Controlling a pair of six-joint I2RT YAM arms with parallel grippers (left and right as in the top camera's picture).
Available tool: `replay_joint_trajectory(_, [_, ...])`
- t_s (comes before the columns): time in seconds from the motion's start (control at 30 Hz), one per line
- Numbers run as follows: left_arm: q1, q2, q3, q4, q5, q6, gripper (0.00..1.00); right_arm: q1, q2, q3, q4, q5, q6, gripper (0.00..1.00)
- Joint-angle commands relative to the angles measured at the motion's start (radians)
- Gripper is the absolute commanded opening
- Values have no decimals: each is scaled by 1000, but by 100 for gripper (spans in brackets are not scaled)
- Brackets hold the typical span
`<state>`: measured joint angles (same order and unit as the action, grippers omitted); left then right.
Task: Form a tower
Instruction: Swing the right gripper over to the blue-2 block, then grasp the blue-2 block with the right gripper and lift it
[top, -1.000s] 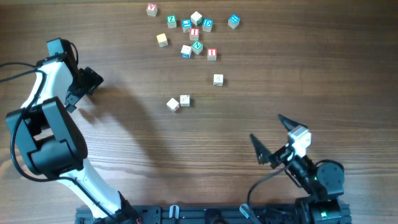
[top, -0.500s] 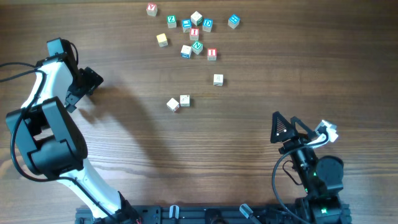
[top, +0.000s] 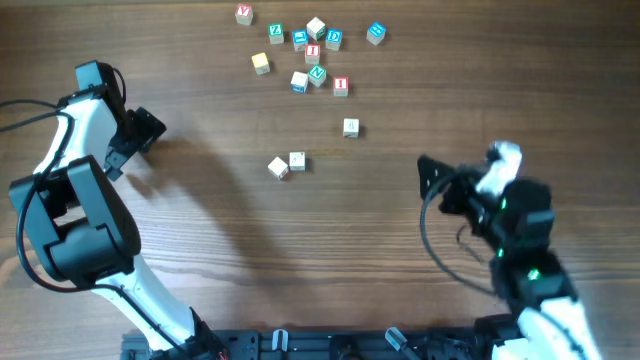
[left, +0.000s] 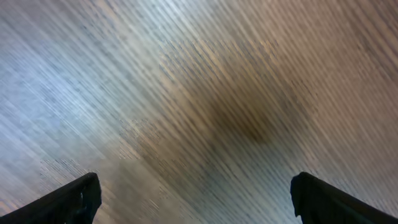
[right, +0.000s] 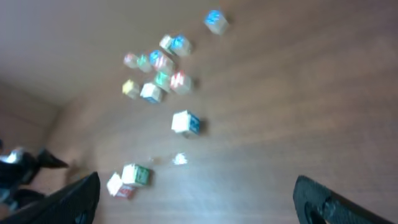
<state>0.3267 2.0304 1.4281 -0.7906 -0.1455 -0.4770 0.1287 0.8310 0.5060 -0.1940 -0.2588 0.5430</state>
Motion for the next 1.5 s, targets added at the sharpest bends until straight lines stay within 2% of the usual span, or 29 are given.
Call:
replay_joint_trajectory(0.0, [3,1,-5,2,-9,-2,100,3,217,364,-232,-43,-156,100])
replay_joint_trajectory(0.1, [3,1,-5,2,-9,-2,100,3,444,690,-552,-43,-158,100])
replay_joint_trajectory(0.13, [3,1,-5,2,-9,-2,100,3,513,774,-610,-43,-158,100])
replay_joint_trajectory(0.23, [3,1,-5,2,-9,-2,100,3,606,838,-561,-125,-157,100])
replay_joint_trajectory(0.27, [3,1,-5,2,-9,-2,100,3,621,835,-528,-172,-136,88])
replay_joint_trajectory(0.3, [3,1,-5,2,-9,-2,100,12,637,827,-470,-232,-126,47])
replay_joint_trajectory(0.33, [3,1,-5,2,-9,-2,100,43,651,827,-441,-227,-134,10])
replay_joint_trajectory(0.37, [3,1,-5,2,-9,-2,100,78,660,827,-430,-208,-152,5])
replay_joint_trajectory(0.5, [3,1,-5,2,-9,-2,100,264,706,868,-439,-43,-231,4])
replay_joint_trajectory(0.57, [3,1,-5,2,-9,-2,100,331,757,982,-517,20,-257,4])
replay_joint_trajectory(0.67, [3,1,-5,2,-9,-2,100,412,877,1243,-700,72,-323,7])
replay_joint_trajectory(0.73, [3,1,-5,2,-9,-2,100,480,978,1373,-772,106,-391,16])
replay_joint_trajectory(0.77, [3,1,-5,2,-9,-2,100,514,1022,1394,-764,107,-431,29])
replay_joint_trajectory(0.8, [3,1,-5,2,-9,-2,100,546,1059,1394,-744,115,-466,49])
replay_joint_trajectory(0.9, [3,1,-5,2,-9,-2,100,608,1154,1394,-744,159,-554,93])
replay_joint_trajectory(0.93, [3,1,-5,2,-9,-2,100,629,1193,1394,-742,156,-587,99])
replay_joint_trajectory(1.0, [3,1,-5,2,-9,-2,100,652,1240,1394,-738,156,-591,99])
replay_joint_trajectory(1.1, [3,1,-5,2,-9,-2,100,678,1293,1384,-705,220,-593,84])
replay_joint_trajectory(1.27, [3,1,-5,2,-9,-2,100,695,1364,1383,-678,256,-596,64])
replay_joint_trajectory(1.47, [3,1,-5,2,-9,-2,100,698,1407,1383,-644,256,-598,62])
